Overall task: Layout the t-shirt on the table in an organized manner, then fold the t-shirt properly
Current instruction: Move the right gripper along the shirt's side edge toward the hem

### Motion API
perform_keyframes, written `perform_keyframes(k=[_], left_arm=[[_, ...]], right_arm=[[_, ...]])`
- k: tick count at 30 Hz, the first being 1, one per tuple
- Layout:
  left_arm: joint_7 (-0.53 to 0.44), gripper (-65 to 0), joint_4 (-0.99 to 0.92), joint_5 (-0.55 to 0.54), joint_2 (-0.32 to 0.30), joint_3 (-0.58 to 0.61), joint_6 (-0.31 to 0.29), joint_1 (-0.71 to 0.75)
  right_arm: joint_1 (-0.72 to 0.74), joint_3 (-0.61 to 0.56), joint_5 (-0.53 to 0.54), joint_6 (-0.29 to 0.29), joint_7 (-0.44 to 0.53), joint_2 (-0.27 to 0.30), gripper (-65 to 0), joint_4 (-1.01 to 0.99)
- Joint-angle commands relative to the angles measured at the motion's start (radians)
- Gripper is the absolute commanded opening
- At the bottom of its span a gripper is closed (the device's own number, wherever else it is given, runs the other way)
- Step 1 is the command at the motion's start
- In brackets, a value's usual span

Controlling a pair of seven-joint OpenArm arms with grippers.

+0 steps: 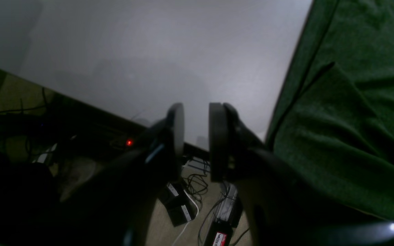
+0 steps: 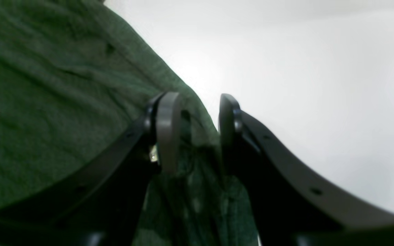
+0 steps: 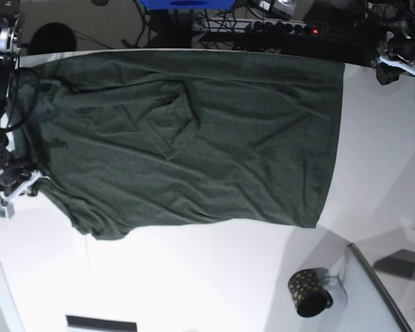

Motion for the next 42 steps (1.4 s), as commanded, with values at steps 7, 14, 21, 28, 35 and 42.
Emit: perform_keyframes(k=[7, 14, 21, 28, 35, 42], left_arm=[[-0.018, -52.3, 0.016, -0.015, -0.017, -0.003, -0.002, 0.0], [-0.018, -52.3, 0.015, -0.015, -0.017, -0.008, -0.002, 0.0], [-0.018, -52.3, 0.015, -0.015, -0.017, -0.008, -0.002, 0.002], [-0.018, -52.3, 0.015, -0.015, -0.017, -0.008, -0.002, 0.002], [-0.018, -52.3, 0.015, -0.015, -0.017, -0.008, -0.002, 0.003], [-0.018, -52.3, 0.015, -0.015, -0.017, -0.009, -0.002, 0.006]], right_arm=[[0.034, 0.003, 0.006, -0.002, 0.018, 0.019, -46.8, -0.045], [0.062, 0.003, 0.006, -0.002, 0.007, 0.019, -56.0, -0.058], [0.095, 0.003, 0.006, -0.002, -0.007, 0.019, -47.0, -0.135], [0.095, 0.011, 0.006, -0.002, -0.01, 0.02, -65.0, -0.133], [0.095, 0.012, 0.006, -0.002, -0.01, 0.02, -64.8, -0.129], [0.016, 0.065, 0.008, -0.002, -0.031, 0.017, -64.8, 0.046]])
